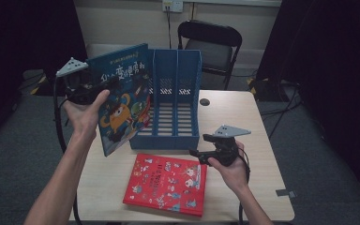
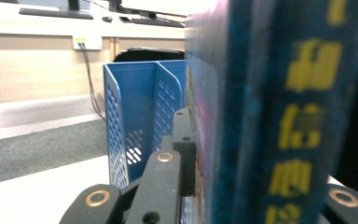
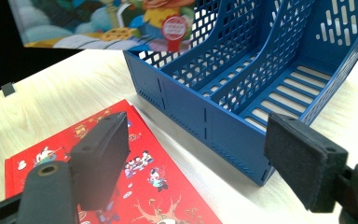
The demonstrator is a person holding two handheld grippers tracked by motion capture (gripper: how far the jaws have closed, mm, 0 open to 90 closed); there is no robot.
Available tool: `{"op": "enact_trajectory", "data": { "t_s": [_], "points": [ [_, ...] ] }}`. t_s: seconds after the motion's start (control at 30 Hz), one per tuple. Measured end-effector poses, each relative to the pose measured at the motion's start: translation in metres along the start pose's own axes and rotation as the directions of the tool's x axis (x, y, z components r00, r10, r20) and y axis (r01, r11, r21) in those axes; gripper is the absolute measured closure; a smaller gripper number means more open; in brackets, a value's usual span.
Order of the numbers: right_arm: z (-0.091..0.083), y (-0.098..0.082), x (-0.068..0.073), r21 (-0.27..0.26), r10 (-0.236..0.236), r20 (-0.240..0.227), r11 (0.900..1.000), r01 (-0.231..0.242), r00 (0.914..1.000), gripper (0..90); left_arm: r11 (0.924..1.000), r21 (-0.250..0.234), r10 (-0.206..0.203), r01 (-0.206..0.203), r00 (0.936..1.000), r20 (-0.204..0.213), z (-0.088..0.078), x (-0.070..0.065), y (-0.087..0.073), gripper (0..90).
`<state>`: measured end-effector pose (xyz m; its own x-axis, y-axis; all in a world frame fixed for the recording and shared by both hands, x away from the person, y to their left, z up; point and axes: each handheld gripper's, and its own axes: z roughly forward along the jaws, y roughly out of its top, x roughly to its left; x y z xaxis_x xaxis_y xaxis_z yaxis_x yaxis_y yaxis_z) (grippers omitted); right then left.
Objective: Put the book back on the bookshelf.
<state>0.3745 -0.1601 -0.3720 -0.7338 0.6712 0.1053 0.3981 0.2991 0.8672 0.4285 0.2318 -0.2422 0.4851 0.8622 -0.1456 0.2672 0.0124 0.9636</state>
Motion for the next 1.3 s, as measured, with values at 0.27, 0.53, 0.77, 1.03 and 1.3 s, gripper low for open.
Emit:
{"op": "enact_trajectory", "data": {
  "t_s": [0.27, 0.53, 0.77, 1.03, 1.3],
  "points": [
    [0.002, -0.003, -0.001, 0.013, 0.005, -0.004, 1.000, -0.005, 1.0000, 22.4, 0.9991, -0.040, -0.012, 0.010, 0.9984, -0.056, 0.026, -0.002, 0.003, 83.6],
    [0.001, -0.006, -0.004, 0.016, 0.014, -0.008, 1.000, -0.014, 0.9999, 22.4, 0.9973, -0.073, -0.010, 0.002, 0.9948, -0.101, 0.049, 0.002, 0.007, 83.5],
    [0.001, -0.009, -0.006, 0.028, 0.019, -0.005, 0.999, -0.019, 0.9998, 22.5, 0.9956, -0.094, -0.004, -0.009, 0.9910, -0.134, 0.069, 0.001, 0.001, 83.5],
    [0.003, -0.013, -0.011, 0.042, 0.030, -0.001, 0.999, -0.030, 0.9995, 23.0, 0.9934, -0.101, 0.037, -0.054, 0.9858, -0.164, 0.098, 0.002, -0.012, 83.4],
    [0.008, -0.018, -0.017, 0.061, 0.042, 0.001, 0.997, -0.042, 0.9991, 23.2, 0.9908, -0.118, 0.044, -0.066, 0.9825, -0.181, 0.104, 0.001, -0.017, 83.4]
  ]
}}
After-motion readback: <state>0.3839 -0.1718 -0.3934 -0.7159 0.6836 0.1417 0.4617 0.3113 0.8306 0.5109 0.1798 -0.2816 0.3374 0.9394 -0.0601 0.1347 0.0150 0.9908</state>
